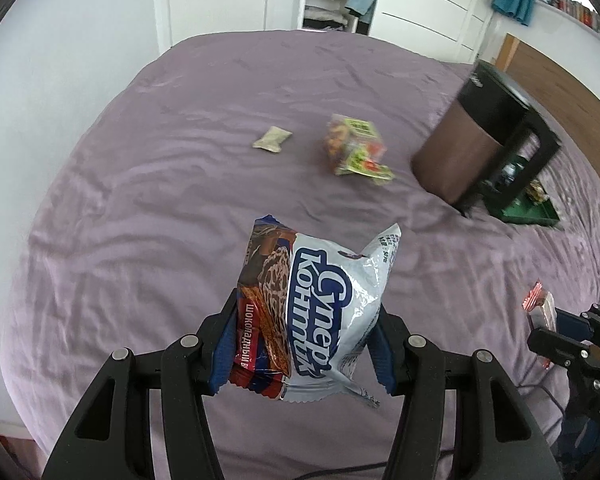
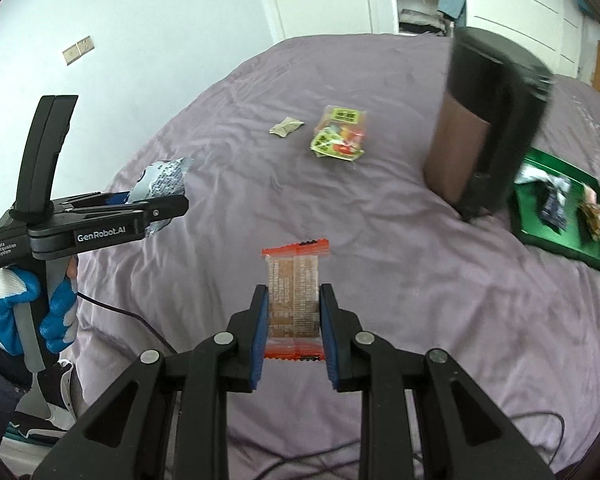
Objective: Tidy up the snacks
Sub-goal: 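Carry the white-blue bag and orange bar with both tools over the green tray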
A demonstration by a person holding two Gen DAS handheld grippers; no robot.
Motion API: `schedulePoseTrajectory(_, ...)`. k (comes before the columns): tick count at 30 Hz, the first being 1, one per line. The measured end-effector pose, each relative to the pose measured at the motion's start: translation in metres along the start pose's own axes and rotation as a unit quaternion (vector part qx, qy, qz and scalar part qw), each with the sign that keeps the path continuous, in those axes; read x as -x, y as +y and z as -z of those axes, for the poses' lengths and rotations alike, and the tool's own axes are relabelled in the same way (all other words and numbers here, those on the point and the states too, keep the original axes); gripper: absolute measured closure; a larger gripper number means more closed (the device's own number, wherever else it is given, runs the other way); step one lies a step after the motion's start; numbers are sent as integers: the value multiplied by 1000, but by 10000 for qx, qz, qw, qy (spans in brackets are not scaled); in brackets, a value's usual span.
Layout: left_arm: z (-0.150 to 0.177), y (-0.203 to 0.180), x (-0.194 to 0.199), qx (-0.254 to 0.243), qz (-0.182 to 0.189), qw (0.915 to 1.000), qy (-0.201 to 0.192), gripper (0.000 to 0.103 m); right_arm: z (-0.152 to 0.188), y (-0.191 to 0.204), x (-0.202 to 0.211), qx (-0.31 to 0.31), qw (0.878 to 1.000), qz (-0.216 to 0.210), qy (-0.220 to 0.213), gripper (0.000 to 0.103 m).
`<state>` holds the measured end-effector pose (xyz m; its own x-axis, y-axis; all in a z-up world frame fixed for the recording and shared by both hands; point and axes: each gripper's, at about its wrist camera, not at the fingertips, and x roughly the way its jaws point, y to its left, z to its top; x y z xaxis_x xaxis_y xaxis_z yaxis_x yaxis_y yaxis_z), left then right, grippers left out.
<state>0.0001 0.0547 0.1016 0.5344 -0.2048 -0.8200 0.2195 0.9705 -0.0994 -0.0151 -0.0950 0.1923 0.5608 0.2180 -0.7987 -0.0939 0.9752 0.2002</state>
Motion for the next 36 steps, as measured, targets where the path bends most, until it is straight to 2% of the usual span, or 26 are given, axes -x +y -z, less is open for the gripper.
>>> schedulePoseTrajectory(10, 22, -86, 17, -672, 187, 9975, 71, 52, 46, -59, 58, -586, 9971, 269, -406, 91)
schedulePoseTrajectory(21, 19, -193, 11, -1480, 400, 9879, 218, 52, 85, -158, 98, -1581, 9825, 504, -845, 91)
schedulePoseTrajectory(30, -3, -277, -4, -1900, 594, 9797, 236, 52, 94, -230, 116, -2009, 9710, 785, -1031, 91)
schedulePoseTrajectory(36, -26, -330, -27, -2051, 772, 9752, 300, 52, 85, -283, 122, -2215, 9637, 984, -1119, 91)
